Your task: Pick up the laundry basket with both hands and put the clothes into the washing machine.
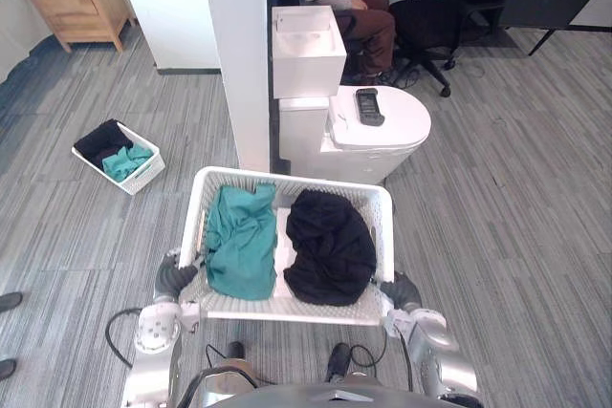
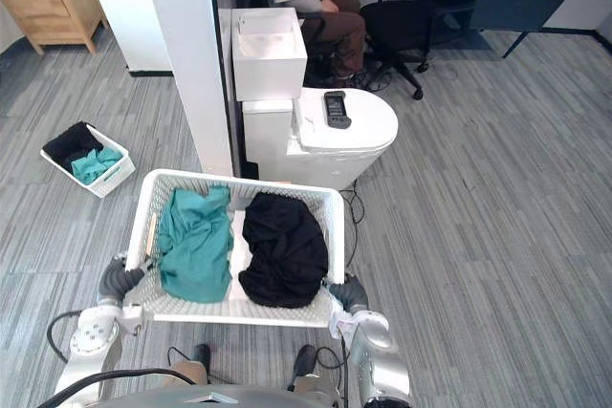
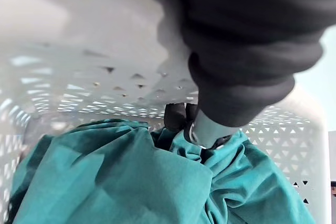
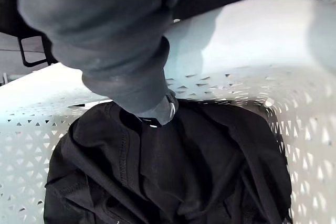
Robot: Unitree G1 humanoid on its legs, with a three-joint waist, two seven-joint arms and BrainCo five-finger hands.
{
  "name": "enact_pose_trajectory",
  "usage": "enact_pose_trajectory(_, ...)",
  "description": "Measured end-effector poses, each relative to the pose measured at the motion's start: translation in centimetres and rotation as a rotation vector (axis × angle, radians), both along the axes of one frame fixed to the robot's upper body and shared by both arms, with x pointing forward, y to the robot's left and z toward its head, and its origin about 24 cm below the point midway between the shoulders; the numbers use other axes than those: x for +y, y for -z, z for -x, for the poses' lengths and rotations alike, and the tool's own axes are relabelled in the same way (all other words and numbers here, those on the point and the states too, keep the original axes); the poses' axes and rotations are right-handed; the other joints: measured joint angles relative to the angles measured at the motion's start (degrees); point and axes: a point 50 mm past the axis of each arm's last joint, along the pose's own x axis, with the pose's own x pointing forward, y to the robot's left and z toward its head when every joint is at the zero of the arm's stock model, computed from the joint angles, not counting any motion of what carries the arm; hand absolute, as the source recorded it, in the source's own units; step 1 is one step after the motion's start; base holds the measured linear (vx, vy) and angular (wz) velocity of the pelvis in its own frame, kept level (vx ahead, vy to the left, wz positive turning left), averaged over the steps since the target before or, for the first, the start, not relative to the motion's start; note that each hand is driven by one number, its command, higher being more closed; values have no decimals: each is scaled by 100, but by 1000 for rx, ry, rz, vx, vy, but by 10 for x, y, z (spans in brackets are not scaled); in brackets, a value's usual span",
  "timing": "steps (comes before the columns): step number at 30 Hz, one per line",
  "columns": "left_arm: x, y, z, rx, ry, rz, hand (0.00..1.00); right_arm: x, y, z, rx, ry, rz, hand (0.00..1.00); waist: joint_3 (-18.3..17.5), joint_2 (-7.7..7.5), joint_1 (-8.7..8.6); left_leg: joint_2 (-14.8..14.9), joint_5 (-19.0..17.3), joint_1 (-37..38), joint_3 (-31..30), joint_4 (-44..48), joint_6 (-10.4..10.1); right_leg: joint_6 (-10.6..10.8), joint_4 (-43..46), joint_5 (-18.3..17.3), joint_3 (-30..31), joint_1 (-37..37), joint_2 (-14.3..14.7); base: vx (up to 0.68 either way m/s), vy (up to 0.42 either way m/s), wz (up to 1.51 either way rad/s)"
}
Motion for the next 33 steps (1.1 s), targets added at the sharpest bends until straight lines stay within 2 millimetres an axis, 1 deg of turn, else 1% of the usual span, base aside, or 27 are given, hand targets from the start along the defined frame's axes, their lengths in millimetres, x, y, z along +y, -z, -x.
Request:
enact_pose_trajectory(2, -2, 6, 8, 28, -7, 18, 100, -1, 5, 7, 28, 14, -5, 100, -41, 19, -16, -2, 3, 92, 27, -34, 0, 4, 37, -3, 39, 22, -12, -1, 4, -11)
enact_pose_trajectory(7, -4, 10, 13, 49, 1, 34, 100, -3, 13, 13, 67, 29, -15, 100, -109, 60, -35, 21, -10, 253, -20, -39, -13, 21, 85, -97, 16, 228, 12, -19, -10, 5)
enact_pose_trajectory(9, -3, 10, 12, 48, -2, 33, 100, -2, 12, 11, 61, 26, -17, 100, -150, 85, -30, 109, -156, 66, -187, 179, -75, -6, 67, -188, -94, 301, 94, -70, -41, 33)
enact_pose_trajectory(11, -3, 9, 11, 43, 0, 33, 100, -2, 11, 9, 56, 26, -15, 100, -162, 116, -36, 167, -195, -116, -400, 400, -47, -35, 55, -234, -274, 355, 177, -39, -71, 61)
enact_pose_trajectory(12, -6, 8, 8, 37, 7, 36, 100, -5, 8, 5, 44, 25, -2, 100, -129, 228, -23, 276, -280, -410, -719, 855, -37, -126, 90, -299, -552, 446, 333, -55, -122, 89)
enact_pose_trajectory(13, -8, 7, 6, 30, 14, 37, 100, -6, 6, 1, 33, 23, 5, 100, -85, 340, -21, 323, -222, -582, -831, 1082, -5, -218, 285, -422, -677, 385, 382, -73, -104, 108)
enact_pose_trajectory(14, -10, 6, 2, 21, 26, 36, 100, -9, 3, -3, 22, 28, 12, 100, -65, 357, -13, 360, -131, -735, -758, 1249, 91, -268, 418, -500, -843, 354, 390, -79, -76, 81)
enact_pose_trajectory(15, -11, 7, -1, 23, 29, 39, 100, -10, 4, -6, 22, 32, 16, 100, -59, 365, -15, 363, -38, -687, -731, 1083, 79, -351, 444, -534, -955, 346, 318, -97, 2, 56)
enact_pose_trajectory(16, -14, 7, -2, 19, 28, 49, 100, -12, 4, -10, 25, 44, 21, 100, -5, 454, 25, 498, -431, -800, -436, 1794, 181, -393, 576, -551, -1096, 303, 291, -101, 27, 18)
enact_pose_trajectory(17, -16, 8, -1, 23, 28, 52, 100, -13, 3, -12, 20, 49, 26, 100, 17, 467, 42, 542, -671, -886, -331, 2422, 233, -447, 675, -607, -1063, 275, 291, -114, 77, -5)
enact_pose_trajectory(18, -18, 9, -1, 27, 30, 53, 100, -14, 2, -12, 20, 56, 30, 100, -4, 544, 30, 524, -916, -812, -173, 3161, 317, -468, 793, -645, -1023, 275, 264, -120, 90, -10)
enact_pose_trajectory(19, -18, 9, -2, 25, 35, 52, 100, -14, 4, -8, 26, 64, 27, 100, -38, 593, -55, 524, -1057, -619, -10, 3211, 333, -457, 908, -710, -1002, 223, 238, -147, 125, 2)
enact_pose_trajectory(20, -19, 8, -4, 17, 40, 52, 100, -16, 5, -5, 25, 76, 22, 100, -70, 635, -144, 504, -1181, -548, -6, 2889, 321, -417, 1038, -748, -985, 106, 220, -137, 120, 5)
enact_pose_trajectory(21, -19, 7, -5, 15, 44, 50, 100, -16, 5, -3, 26, 82, 19, 100, -106, 685, -174, 462, -1247, -506, -20, 2624, 317, -367, 1106, -774, -953, 27, 204, -159, 117, 1)
enact_pose_trajectory(22, -19, 6, -7, 10, 54, 41, 100, -15, 7, -2, 29, 92, 10, 100, -142, 629, -236, 365, -1346, -366, -17, 2008, 176, -308, 1186, -739, -915, -193, 134, -162, 103, -9)
enact_pose_trajectory(23, -17, 6, -9, 11, 62, 31, 100, -13, 10, 3, 40, 119, -13, 100, -108, 446, -257, 163, -1146, -315, 24, 1704, 267, -269, 1149, -720, -748, -294, 9, -166, 77, -7)
enact_pose_trajectory(25, -17, 6, -9, 17, 70, 27, 100, -13, 13, 10, 57, 131, -20, 100, -111, 299, -322, -12, -959, -323, 76, 1474, 328, -218, 1097, -587, -627, -408, -118, -148, 60, 0)
enact_pose_trajectory(26, -20, 7, -10, 18, 86, 29, 100, -15, 15, 13, 65, 144, -19, 100, -92, 246, -355, -151, -846, -320, 131, 1354, 386, -218, 1036, -393, -579, -460, -219, -145, 94, -6)
enact_pose_trajectory(27, -24, 6, -10, 17, 101, 34, 100, -19, 15, 15, 67, 165, -20, 100, -79, 225, -362, -259, -743, -351, 181, 1268, 412, -144, 965, -232, -513, -538, -295, -112, 91, -11)
enact_pose_trajectory(28, -25, 6, -11, 15, 104, 35, 100, -20, 15, 16, 67, 171, -20, 100, -73, 217, -357, -308, -696, -371, 221, 1212, 435, -115, 917, -164, -471, -584, -330, -104, 86, -18)
enact_pose_trajectory(29, -26, 5, -13, 9, 110, 35, 100, -21, 15, 16, 64, 177, -22, 100, -47, 191, -374, -385, -624, -427, 306, 1120, 488, -93, 771, 13, -418, -636, -369, -114, 100, -21)
enact_pose_trajectory(30, -25, 4, -14, 3, 114, 31, 100, -20, 15, 16, 61, 180, -27, 100, 21, 119, -386, -467, -615, -473, 384, 1135, 507, -41, 545, 216, -352, -663, -393, -116, 100, -24)
enact_pose_trajectory(31, -24, 3, -14, 2, 114, 27, 100, -19, 15, 16, 61, 181, -29, 100, 44, 70, -375, -490, -611, -507, 471, 1175, 513, -18, 521, 273, -299, -718, -409, -108, 102, -34)
enact_pose_trajectory(32, -24, 2, -15, -2, 115, 23, 100, -19, 15, 17, 62, 181, -29, 100, 88, -15, -359, -533, -636, -622, 565, 1348, 566, 83, 596, 322, -236, -856, -463, -124, 144, -48)
enact_pose_trajectory(33, -24, 0, -17, -12, 112, 20, 100, -17, 13, 13, 52, 169, -26, 100, 142, -149, -394, -656, -571, -789, 639, 1487, 738, 846, 601, 513, 39, -1102, -539, -144, 174, -60)
